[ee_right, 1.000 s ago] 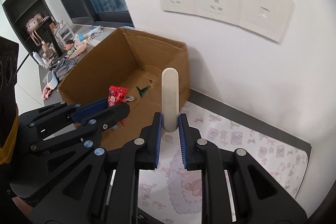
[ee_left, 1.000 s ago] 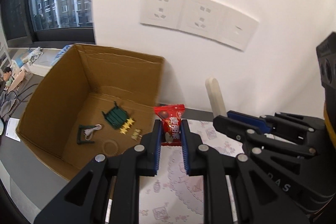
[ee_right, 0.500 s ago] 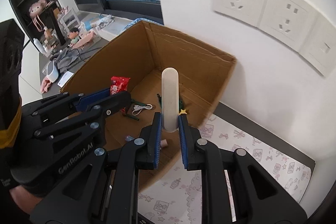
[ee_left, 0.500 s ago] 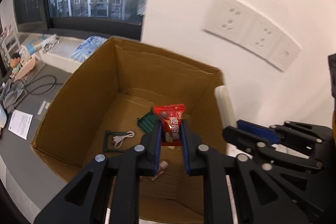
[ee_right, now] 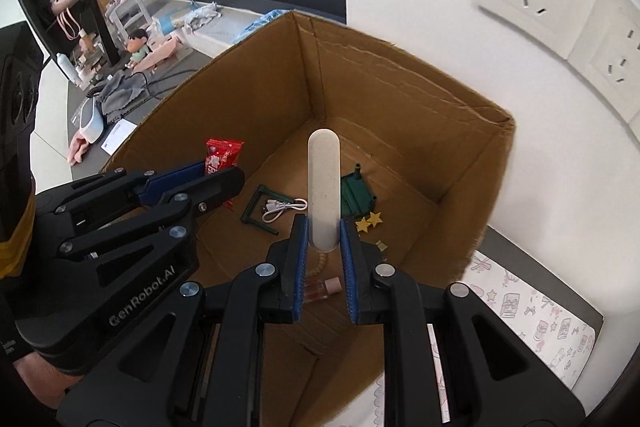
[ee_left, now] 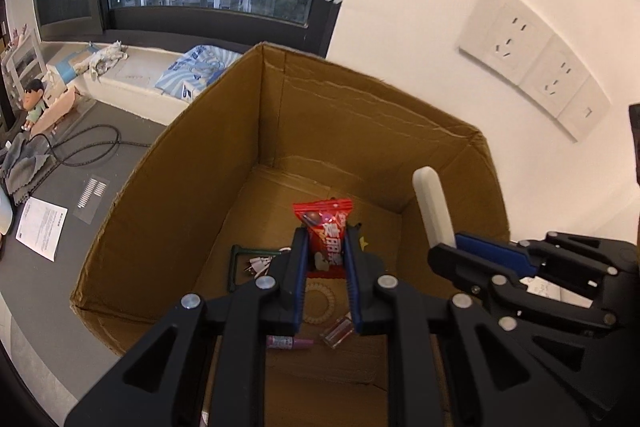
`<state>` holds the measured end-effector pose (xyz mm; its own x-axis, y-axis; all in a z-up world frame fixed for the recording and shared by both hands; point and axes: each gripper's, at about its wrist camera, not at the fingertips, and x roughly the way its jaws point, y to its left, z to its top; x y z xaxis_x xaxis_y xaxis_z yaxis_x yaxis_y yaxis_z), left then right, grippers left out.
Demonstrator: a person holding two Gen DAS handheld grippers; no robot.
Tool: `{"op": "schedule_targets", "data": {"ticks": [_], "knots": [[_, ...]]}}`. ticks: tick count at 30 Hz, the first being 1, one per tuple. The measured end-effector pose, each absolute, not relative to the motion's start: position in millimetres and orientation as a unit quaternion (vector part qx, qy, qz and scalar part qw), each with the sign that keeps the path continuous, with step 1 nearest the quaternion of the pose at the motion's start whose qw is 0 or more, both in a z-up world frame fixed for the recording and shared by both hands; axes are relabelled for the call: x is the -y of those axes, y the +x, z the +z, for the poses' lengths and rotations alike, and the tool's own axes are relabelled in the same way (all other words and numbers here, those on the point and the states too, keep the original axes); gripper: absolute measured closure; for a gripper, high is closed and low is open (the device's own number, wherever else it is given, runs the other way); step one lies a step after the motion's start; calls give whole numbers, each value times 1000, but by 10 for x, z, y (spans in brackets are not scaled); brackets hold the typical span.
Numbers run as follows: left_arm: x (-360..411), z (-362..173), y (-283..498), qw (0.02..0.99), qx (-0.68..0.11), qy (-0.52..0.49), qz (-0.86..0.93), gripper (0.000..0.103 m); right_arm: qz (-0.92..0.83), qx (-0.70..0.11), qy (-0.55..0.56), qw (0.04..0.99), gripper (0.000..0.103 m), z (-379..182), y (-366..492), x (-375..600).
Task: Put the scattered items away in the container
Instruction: 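Carry the candy and stick into the box and open both grippers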
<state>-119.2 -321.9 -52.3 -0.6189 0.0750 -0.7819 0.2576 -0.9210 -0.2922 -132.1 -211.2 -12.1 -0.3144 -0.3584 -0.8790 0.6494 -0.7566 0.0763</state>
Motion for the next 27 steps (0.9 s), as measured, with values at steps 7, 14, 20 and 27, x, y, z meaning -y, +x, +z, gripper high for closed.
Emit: {"op": "schedule_targets", "data": {"ticks": [7,14,20,27], "knots": [[3290,-689,-1222,53,-202,449,-869,85,-790,-157,503,314,87,-241,-1352,2237],[3355,-792,-1252,56,-210,461,-860,85,-784,-161,513,311,87,-329,-1378,2297],[3359,-857,-1287,54,-211,471,-855,85,-779,-164,521,308,87,-401,-1402,2329],[3354,-959,-1308,48,-214,487,-845,85,-770,-167,535,303,87,-515,-1442,2366]]}}
